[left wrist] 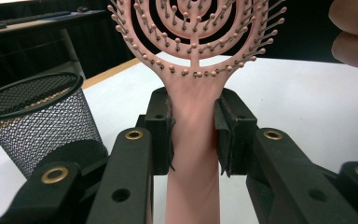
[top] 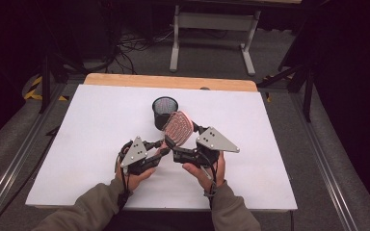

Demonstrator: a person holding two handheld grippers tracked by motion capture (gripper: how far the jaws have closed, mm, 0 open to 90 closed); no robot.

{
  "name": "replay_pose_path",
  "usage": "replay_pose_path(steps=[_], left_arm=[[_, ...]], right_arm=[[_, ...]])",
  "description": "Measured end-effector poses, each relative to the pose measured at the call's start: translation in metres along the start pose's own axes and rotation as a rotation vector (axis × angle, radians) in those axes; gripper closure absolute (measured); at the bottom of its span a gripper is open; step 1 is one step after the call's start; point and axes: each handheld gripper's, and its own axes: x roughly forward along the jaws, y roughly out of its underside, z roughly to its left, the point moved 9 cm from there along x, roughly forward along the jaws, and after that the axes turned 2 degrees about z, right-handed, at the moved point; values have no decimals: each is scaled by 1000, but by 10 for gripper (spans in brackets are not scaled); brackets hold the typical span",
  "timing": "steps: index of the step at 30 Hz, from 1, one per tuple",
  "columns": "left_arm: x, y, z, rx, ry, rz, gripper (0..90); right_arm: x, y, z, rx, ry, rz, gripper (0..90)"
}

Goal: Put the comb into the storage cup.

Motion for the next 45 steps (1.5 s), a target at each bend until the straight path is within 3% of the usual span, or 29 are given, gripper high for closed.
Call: replay_pose_path(steps=[15,17,20,45], left_arm=[[3,5,0,37,-41,30,698],[3,5,0,55,-54,36,698],[2,4,1,76,-64,42,698],[4,4,-1,111,-78,45,691]], right_arm=[[-3,3,-7,94,6,-18,544],[-3,5,-6,117,-17,-12,609],[-2,5,-4,125,-24,-13,626],[-7,4,5,76,-20,-32,635]])
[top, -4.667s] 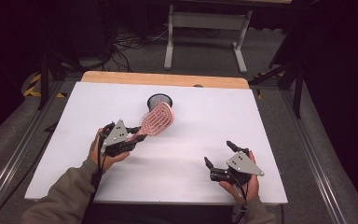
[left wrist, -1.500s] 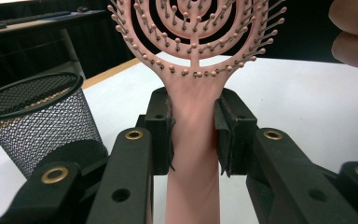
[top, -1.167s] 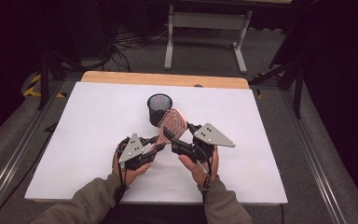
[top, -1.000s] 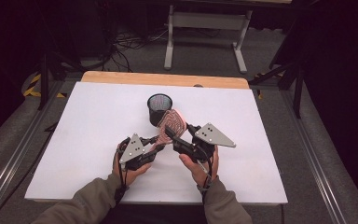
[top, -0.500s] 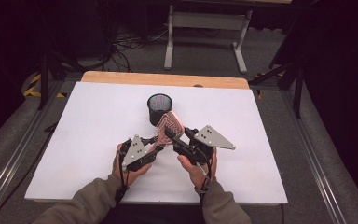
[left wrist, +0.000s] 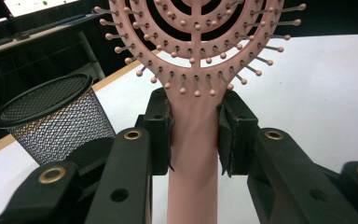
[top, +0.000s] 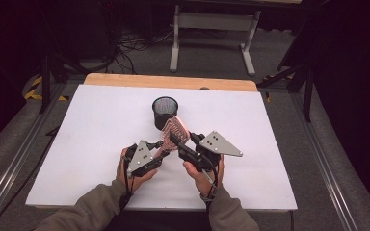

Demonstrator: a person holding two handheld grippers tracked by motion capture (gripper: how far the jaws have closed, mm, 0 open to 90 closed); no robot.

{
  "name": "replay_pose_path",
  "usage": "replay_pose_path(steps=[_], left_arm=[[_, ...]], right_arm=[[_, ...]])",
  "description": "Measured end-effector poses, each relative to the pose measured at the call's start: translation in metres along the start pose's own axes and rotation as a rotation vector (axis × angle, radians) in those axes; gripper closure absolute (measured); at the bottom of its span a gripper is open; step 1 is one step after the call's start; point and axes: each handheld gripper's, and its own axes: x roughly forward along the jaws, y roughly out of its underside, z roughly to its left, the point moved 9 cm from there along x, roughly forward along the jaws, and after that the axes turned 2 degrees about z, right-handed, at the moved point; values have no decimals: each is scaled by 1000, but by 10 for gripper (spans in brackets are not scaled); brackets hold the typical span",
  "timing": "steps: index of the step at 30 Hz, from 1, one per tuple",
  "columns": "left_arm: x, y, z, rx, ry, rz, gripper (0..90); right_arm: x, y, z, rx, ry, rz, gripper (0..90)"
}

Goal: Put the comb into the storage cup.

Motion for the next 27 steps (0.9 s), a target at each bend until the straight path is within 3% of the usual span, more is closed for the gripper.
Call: replay_pose_path(steps=[9,20,27], left_arm=[[0,0,-1,2,8,1,684],[2,0,-2,8,9,14,541],[4,1,-5,2,35,20,450]], right_arm=[[0,1,2,-10,-2,3,635],[-3,-1,0,-7,-6,-4,637],[-7,-4,-4,-14,-3,-16,640]])
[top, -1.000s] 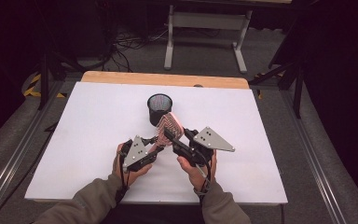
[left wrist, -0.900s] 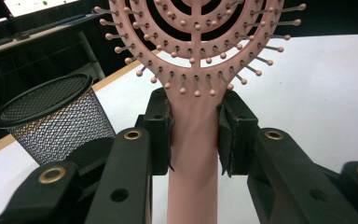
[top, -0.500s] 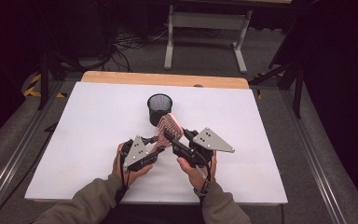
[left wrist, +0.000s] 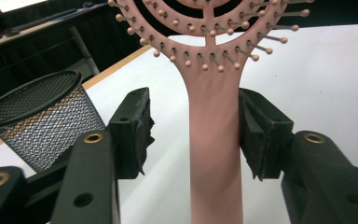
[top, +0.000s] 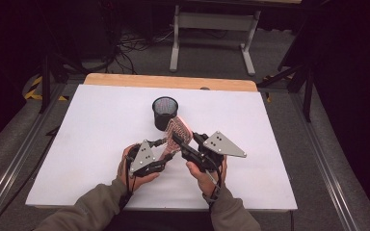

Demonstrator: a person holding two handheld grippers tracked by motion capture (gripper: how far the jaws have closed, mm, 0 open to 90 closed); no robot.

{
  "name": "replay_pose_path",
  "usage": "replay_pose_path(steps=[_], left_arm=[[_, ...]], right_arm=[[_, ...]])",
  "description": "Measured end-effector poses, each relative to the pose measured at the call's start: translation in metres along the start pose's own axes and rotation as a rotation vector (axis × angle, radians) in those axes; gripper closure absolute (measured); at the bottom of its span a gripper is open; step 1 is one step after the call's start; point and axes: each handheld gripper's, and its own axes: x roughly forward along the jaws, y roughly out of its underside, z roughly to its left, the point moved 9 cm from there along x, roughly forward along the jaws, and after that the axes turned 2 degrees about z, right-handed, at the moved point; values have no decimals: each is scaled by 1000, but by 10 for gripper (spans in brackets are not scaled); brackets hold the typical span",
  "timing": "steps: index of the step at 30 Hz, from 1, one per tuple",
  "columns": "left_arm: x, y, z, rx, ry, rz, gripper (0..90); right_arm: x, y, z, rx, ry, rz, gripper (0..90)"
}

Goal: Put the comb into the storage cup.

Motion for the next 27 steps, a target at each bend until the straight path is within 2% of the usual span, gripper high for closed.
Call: replay_pose_path(steps=[1,3,9,10,14,22,27], left_arm=[[0,1,-1,-1,17,6,424],[1,1,-2,0,23,9,407],[3,1,-4,-23,41,7,270],[3,1,-5,-34,51,5,224],[3,1,-7,-48,76,1,154],[-2,-1,-6,-55,115,-1,96],[-6,-2,-2,-60,114,-7,78]], right_arm=[[-1,-1,-1,-1,2,-3,641],[-1,-1,-1,-2,1,-3,640],[-4,-3,-4,-12,7,-11,641],[-5,-3,-5,-16,11,-11,641],[-6,-5,-7,-18,15,-15,641],[-9,-6,-12,-27,31,-21,641],[-11,-7,-15,-29,41,-22,641]])
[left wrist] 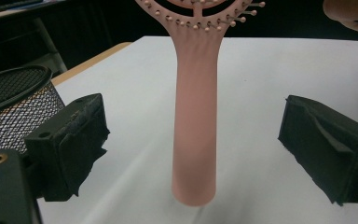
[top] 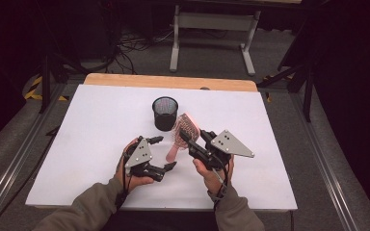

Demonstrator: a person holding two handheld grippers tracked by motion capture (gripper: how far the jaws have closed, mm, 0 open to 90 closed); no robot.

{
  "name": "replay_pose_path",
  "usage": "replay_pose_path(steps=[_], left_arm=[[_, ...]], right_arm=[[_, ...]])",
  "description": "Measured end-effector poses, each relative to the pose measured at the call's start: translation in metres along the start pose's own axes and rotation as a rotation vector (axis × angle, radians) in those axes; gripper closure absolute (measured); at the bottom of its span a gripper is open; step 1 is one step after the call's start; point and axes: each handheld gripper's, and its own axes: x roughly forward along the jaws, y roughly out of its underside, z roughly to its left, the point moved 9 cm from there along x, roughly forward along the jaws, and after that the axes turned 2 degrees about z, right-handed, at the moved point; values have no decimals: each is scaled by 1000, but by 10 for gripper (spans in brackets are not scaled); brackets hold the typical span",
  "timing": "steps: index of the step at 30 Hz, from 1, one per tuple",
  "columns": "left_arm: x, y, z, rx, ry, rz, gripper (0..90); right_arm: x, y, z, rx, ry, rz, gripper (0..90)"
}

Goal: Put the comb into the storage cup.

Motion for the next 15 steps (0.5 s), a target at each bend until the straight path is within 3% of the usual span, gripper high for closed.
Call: replay_pose_path(steps=[8,10,15], left_arm=[[-14,-4,11,3,-5,-16,80],[-18,-4,16,13,-26,-15,78],[-29,-1,24,8,-19,-15,75]], right_arm=[[-5,-3,-8,-8,25,-7,641],[-5,-3,-9,-9,28,-9,641],[-7,-4,-12,-12,38,-10,641]])
